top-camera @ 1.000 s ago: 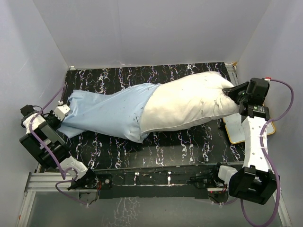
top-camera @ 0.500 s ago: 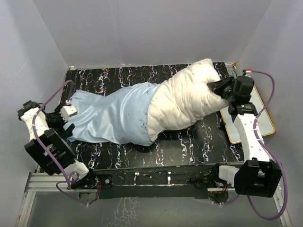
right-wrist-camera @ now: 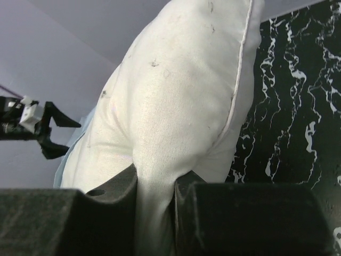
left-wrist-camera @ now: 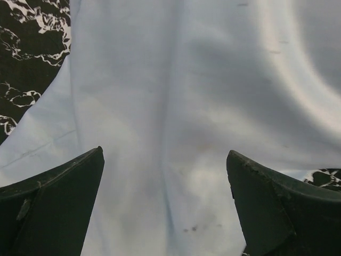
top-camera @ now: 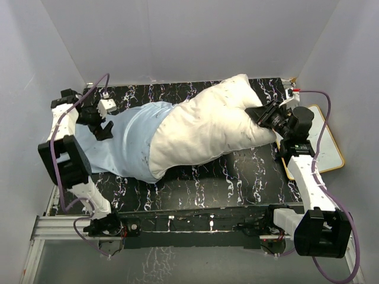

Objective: Remove the pillowcase from the pillow

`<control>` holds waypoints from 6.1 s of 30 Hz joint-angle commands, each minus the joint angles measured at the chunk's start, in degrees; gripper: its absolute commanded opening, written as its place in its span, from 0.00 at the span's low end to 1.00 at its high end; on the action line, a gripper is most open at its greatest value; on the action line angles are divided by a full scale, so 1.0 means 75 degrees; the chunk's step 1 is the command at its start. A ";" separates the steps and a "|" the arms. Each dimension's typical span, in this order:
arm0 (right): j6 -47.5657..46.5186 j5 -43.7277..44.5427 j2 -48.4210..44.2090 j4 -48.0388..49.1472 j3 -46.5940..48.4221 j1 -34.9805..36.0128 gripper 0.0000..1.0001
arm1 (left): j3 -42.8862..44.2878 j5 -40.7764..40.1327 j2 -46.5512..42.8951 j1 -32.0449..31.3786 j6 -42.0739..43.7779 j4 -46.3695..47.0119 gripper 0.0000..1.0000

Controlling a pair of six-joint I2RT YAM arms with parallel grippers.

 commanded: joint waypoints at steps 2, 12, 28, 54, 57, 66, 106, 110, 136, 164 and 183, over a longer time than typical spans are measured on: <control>-0.0897 -0.0403 -0.0351 0.1300 0.0699 -0.0022 0.08 | 0.1718 -0.0104 0.1866 -0.0170 -0.0538 -0.0647 0.97; -0.0407 -0.1800 0.0087 0.2303 0.0827 -0.0015 0.08 | 0.1043 -0.0292 0.2193 -0.0950 -0.0864 0.0117 0.85; -0.0721 0.0200 -0.0127 0.0492 0.2033 -0.0073 0.08 | -0.0896 -0.2870 0.1006 -0.0159 -0.1654 0.2111 0.00; 0.1157 0.4814 -0.0824 -0.1497 0.3763 -0.0881 0.08 | -0.2045 -0.3045 0.0636 0.3429 -0.0060 0.2514 0.00; 0.1491 0.3707 -0.0452 -0.1473 0.3976 -0.0869 0.08 | -0.1688 -0.2448 0.0419 0.3343 -0.0326 0.1661 0.00; 0.1710 0.3320 0.0118 -0.0687 0.4411 0.0470 0.08 | 0.0452 -0.0450 0.0339 0.2831 -0.1957 -0.0919 0.00; 0.2359 0.1351 0.0042 -0.0424 -0.0307 0.1078 0.08 | 0.0713 0.0842 -0.4199 0.0156 -0.8217 0.2118 0.01; 0.1653 0.1886 0.0165 -0.1222 -0.0151 0.1073 0.19 | 0.0176 -0.0422 -0.3692 -0.0911 -0.7999 0.1949 0.02; -0.1142 0.8397 -0.5017 -0.4366 -0.1371 0.1073 0.98 | -0.2841 -0.4593 -0.4568 -0.1515 -0.6730 0.3492 0.97; -0.3865 0.7750 0.0087 0.6720 -0.5763 0.1072 0.98 | -0.8938 -0.2306 -0.1051 -0.1373 -1.0421 1.5623 0.97; -0.4632 0.5613 0.3847 0.8467 -0.4398 0.0993 0.98 | -0.9561 -0.2735 -0.0509 -0.1821 -1.0060 1.7177 0.97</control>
